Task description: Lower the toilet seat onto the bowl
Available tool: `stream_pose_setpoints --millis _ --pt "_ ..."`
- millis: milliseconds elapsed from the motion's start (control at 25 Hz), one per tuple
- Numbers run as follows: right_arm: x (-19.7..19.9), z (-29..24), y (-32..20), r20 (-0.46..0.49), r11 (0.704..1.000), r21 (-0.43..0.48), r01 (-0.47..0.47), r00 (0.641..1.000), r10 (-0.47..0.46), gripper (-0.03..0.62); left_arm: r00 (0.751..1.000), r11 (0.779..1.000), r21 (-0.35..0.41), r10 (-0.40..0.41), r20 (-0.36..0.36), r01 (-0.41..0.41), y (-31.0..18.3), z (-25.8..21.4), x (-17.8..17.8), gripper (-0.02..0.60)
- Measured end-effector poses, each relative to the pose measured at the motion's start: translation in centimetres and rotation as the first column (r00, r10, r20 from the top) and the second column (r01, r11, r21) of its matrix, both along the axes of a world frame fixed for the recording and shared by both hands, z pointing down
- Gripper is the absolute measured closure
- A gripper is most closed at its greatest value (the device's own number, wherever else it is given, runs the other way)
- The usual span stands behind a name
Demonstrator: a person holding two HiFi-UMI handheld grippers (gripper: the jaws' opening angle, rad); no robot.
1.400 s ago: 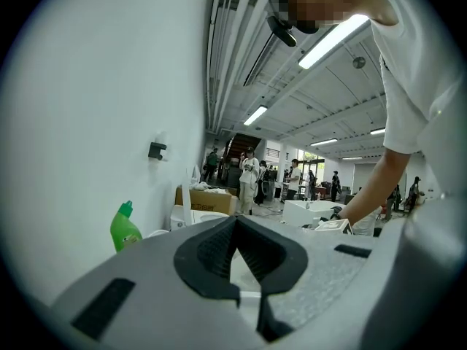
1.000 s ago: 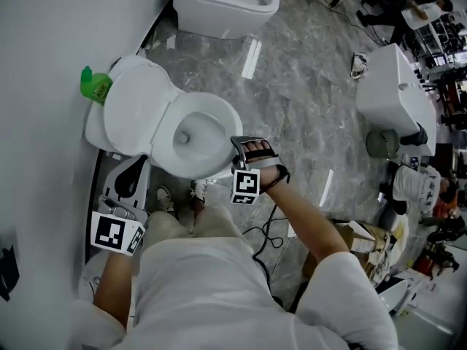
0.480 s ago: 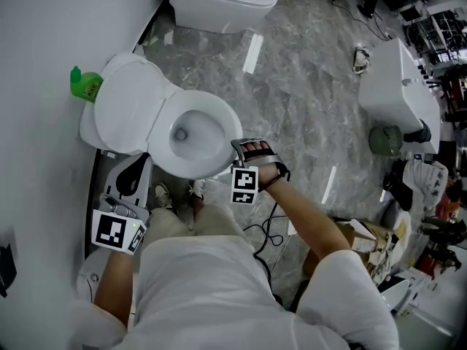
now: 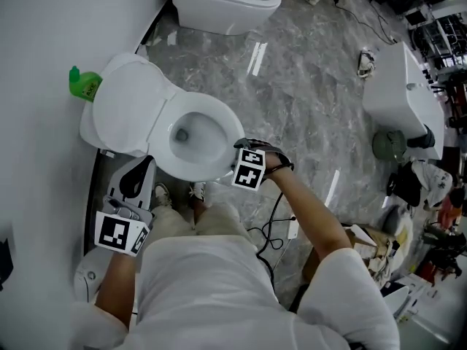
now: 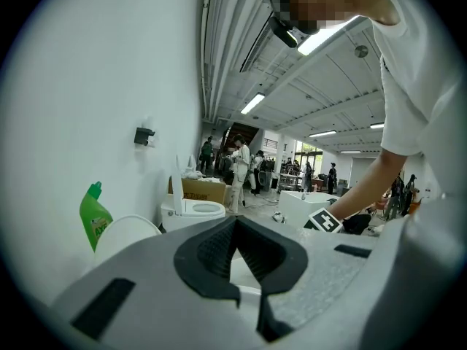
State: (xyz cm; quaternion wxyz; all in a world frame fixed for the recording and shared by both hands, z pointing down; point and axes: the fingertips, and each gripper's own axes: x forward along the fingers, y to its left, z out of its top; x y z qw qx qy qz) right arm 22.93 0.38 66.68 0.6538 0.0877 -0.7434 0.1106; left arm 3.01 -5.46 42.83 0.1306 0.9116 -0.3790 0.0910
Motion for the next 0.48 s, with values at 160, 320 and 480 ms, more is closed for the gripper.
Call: stream_pose_setpoints --millis 160,320,480 --pt "0.4 0.6 -0.1 -0.002 0.998 -0.045 -0.049 0.999 0.049 0.344 1.000 1.000 -0.007 -0.006 0.008 0.006 0.1 0.4 -0.1 0.581" --pt "0.8 1.7 0.4 -0.038 0.996 -0.055 -0.066 0.997 0.064 0.347 1.000 1.000 -0.021 -0.008 0.017 0.009 0.3 1.1 -0.5 0.581" --pt "1.5 2.7 0.9 -0.048 0.995 -0.062 -0.084 0.996 0.081 0.349 1.000 1.000 -0.031 -0.002 0.022 0.003 0.1 1.8 -0.4 0.581"
